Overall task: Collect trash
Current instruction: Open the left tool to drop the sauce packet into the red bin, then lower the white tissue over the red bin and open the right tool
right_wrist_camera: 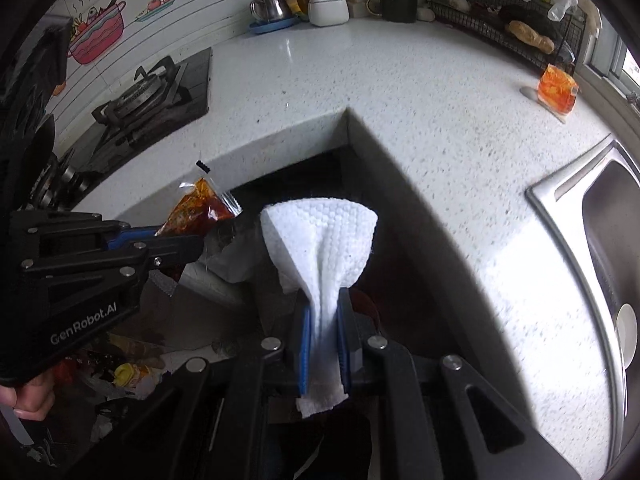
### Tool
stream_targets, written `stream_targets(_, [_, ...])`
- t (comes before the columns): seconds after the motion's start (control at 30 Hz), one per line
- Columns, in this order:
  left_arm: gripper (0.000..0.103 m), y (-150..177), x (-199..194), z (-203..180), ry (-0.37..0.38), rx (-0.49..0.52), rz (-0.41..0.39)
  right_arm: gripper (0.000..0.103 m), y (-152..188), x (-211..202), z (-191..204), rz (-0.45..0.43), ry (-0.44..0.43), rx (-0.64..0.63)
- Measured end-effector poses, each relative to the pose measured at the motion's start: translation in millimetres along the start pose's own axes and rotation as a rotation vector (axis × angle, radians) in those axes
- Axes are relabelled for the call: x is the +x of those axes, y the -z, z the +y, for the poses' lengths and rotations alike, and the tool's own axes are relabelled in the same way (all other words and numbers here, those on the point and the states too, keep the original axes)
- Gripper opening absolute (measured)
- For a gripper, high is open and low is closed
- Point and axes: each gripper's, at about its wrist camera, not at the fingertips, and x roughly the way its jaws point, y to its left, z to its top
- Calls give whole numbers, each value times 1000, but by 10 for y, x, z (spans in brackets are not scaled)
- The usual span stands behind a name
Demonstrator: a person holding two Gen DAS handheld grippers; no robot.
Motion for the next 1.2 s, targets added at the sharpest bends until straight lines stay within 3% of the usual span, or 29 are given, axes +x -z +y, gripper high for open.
stream_targets(0.17, [5,189,438,30,0,22,56,10,274,331,-30,45,11,24])
stream_targets(0.37, [7,178,808,-55,-9,64,73,10,439,645,-169,86,19,41])
stream_targets(0.47, [26,134,916,-73,0,68,76,10,452,741,-228,94,17,41])
stream_targets(0.5, [38,113,952,-84,-1,72,74,10,440,776,-224,95,19,42])
stream_targets(0.53, [42,103,984,-89,-9,82,75,10,431,804,-245,101,20,46])
stream_targets(0.83, [42,107,1073,-155,-24,81,117,10,337,895,-255,133,-2,56])
stream_targets(1.13, [42,277,1053,-7,-60,-15,117,11,269,1014,-269,160,-44,-10])
stream_targets(1.2, [48,325,1048,54,-70,-43,120,11,257,1067,-241,169,-42,-23])
